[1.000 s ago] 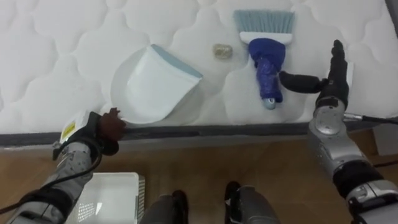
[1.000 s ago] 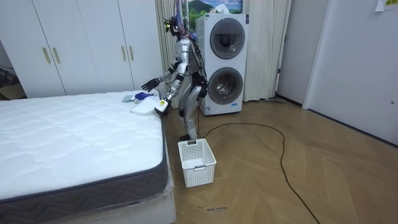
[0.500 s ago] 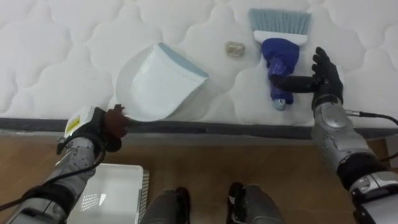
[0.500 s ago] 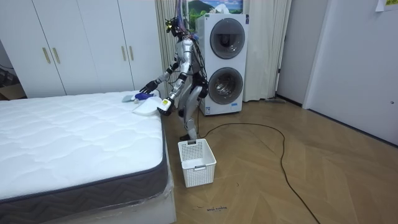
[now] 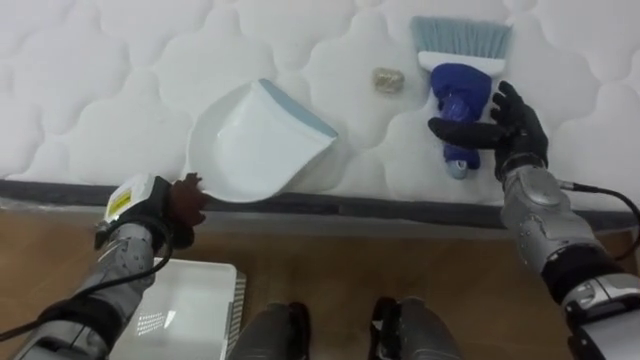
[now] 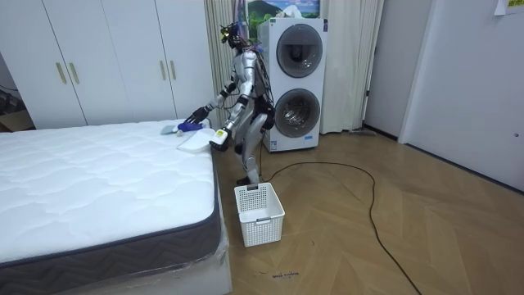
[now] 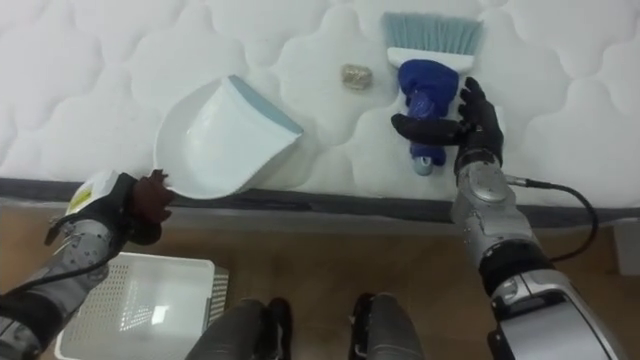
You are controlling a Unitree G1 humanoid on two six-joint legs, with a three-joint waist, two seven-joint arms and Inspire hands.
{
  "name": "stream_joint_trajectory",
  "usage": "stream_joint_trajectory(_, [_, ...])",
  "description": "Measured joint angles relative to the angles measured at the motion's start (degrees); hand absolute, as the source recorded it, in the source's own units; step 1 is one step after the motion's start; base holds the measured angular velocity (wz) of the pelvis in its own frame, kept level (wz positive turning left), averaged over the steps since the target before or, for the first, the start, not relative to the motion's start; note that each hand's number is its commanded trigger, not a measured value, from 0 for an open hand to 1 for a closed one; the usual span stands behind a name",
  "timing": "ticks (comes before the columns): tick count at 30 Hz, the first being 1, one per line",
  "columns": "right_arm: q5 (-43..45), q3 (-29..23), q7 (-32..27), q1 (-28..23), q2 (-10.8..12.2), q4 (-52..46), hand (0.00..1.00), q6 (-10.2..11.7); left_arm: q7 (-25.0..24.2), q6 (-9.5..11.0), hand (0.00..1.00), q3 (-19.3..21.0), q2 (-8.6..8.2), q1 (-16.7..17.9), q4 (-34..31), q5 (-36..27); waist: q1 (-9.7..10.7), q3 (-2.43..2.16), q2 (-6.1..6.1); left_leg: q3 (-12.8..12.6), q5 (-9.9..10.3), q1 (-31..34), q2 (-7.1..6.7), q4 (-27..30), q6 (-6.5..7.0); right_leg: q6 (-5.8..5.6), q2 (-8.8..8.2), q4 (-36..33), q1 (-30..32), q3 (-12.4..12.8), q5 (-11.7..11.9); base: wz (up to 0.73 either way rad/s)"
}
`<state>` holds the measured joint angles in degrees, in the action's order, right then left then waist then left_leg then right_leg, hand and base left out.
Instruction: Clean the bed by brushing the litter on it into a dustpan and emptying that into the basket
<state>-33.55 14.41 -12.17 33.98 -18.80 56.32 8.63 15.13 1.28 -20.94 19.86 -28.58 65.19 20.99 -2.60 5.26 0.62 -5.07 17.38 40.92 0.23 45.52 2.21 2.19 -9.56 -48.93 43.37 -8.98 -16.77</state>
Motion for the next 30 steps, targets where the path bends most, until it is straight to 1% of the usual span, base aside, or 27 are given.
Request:
stream_joint_trajectory(2, [1.3,0.0,0.5,0.0,-0.1,0.7,0.0,0.0,-0.1,-0.3,1.0,0.0,-0.38,0.0,0.0,0.0,-0.1,-0.03,0.2,0.1,0.0,0.0,-0.15,0.0,-0.04,0.01,-0.21,-0.2,0.0,0.1,-0.1,0.0])
stream_joint_trajectory(7, [12.3,0.2,0.9,1.1,-0.3,4.8,0.0,0.0,-0.7,-1.1,1.0,-0.1,-1.11,0.0,0.1,-0.1,-0.8,-0.06,0.34,0.5,-0.1,-0.1,-0.17,-0.1,-0.2,0.15,-0.38,-0.1,-0.3,-0.6,-0.2,0.03])
stream_joint_trajectory(9, [17.0,1.4,-0.3,1.5,-0.2,6.2,0.0,0.0,-0.8,-1.5,1.0,-0.8,-1.28,-0.1,0.1,-0.1,-1.0,-0.03,0.39,0.6,-0.2,0.1,-0.2,0.0,-0.27,0.26,-0.43,-0.1,-0.3,-0.7,-0.2,0.06])
stream_joint_trajectory(11, [19.4,2.4,-1.6,1.5,-0.2,6.7,0.0,0.0,-0.7,-1.7,1.0,-1.2,-1.28,-0.1,0.1,-0.1,-1.0,-0.01,0.43,0.8,-0.2,0.1,-0.27,0.0,-0.29,0.27,-0.42,-0.1,-0.3,-0.8,-0.3,0.06])
stream_joint_trajectory(12, [21.6,2.4,-1.9,1.5,-0.2,7.7,0.0,0.1,-0.8,-1.7,1.0,-1.3,-1.32,-0.3,0.1,-0.1,-0.9,0.01,0.45,1.0,-0.2,0.2,-0.74,0.0,-0.33,0.19,-0.46,-0.4,-0.3,-0.9,-0.5,0.1])
stream_joint_trajectory(14, [25.5,2.4,-2.8,1.5,-0.4,8.5,0.0,0.0,-1.1,-1.7,1.0,-1.3,-1.44,-0.6,-0.1,-0.1,-0.8,0.04,0.51,1.2,-0.2,0.5,-0.98,0.2,-0.31,-0.24,-0.52,-0.9,0.1,-0.6,-0.9,0.11])
stream_joint_trajectory(18, [31.9,2.5,-4.6,1.7,-1.1,10.0,0.0,0.0,-1.1,-1.7,1.0,-1.9,-1.62,-0.9,-0.2,-0.7,-0.8,0.3,1.07,1.4,-0.2,1.1,-1.22,0.4,-0.29,0.02,-1.31,-1.1,0.3,-1.7,-1.1,0.07])
stream_joint_trajectory(19, [32.3,2.5,-5.0,1.9,-1.2,10.2,0.0,0.0,-1.1,-1.7,1.0,-1.9,-1.6,-1.0,-0.2,-1.1,-0.9,0.26,1.13,1.4,-0.2,1.5,-1.21,0.5,-0.28,0.03,-1.33,-1.2,0.6,-1.7,-1.1,0.06])
stream_joint_trajectory(20, [33.4,2.5,-6.0,2.3,-1.3,10.4,0.53,0.0,-1.1,-1.7,1.0,-1.9,-1.58,-1.1,-0.7,-1.8,-0.9,0.25,1.21,1.4,-0.2,2.3,-1.25,0.9,-0.25,0.06,-1.44,-1.7,1.5,-1.7,-1.1,0.04])
stream_joint_trajectory(21, [34.3,2.5,-6.8,2.6,-1.4,10.4,1.0,0.0,-1.0,-1.7,1.0,-1.9,-1.59,-1.1,-1.3,-2.4,-0.8,0.27,1.31,1.5,-0.1,3.1,-1.28,1.4,-0.19,0.11,-1.5,-2.1,2.3,-1.7,-1.2,0.04])
stream_joint_trajectory(25, [40.5,2.2,-9.1,3.0,-1.6,10.9,1.0,-0.1,-1.1,-1.8,1.0,-1.9,-1.61,-1.9,-1.7,-3.0,-0.7,0.32,1.59,2.1,-0.1,4.5,-1.44,2.3,-0.25,0.31,-1.77,-2.9,3.3,-2.2,-1.4,0.07])
stream_joint_trajectory(26, [41.7,2.2,-9.8,3.1,-1.6,10.9,1.0,-0.4,-1.1,-2.1,1.0,-1.9,-1.63,-1.9,-2.0,-3.0,-0.7,0.34,1.75,2.1,-0.1,4.6,-1.44,2.3,-0.26,0.31,-1.77,-2.9,3.4,-2.2,-1.4,0.0])
stream_joint_trajectory(28, [42.9,2.3,-11.2,3.3,-1.8,10.9,1.0,-0.7,-1.2,-2.3,1.0,-1.9,-1.72,-2.0,-2.2,-3.4,-0.7,0.34,2.19,2.2,-0.1,4.7,-1.69,2.4,-0.25,0.31,-1.85,-2.9,3.4,-2.2,-1.4,0.0])
stream_joint_trajectory(30, [43.4,2.3,-13.2,3.9,-2.6,10.9,1.0,-1.4,-1.6,-2.5,1.0,-1.9,-2.02,-2.6,-2.3,-3.5,-0.8,0.44,2.76,2.5,-0.2,5.2,-1.97,2.4,-0.23,0.3,-1.9,-2.9,3.6,-2.3,-1.4,0.07])
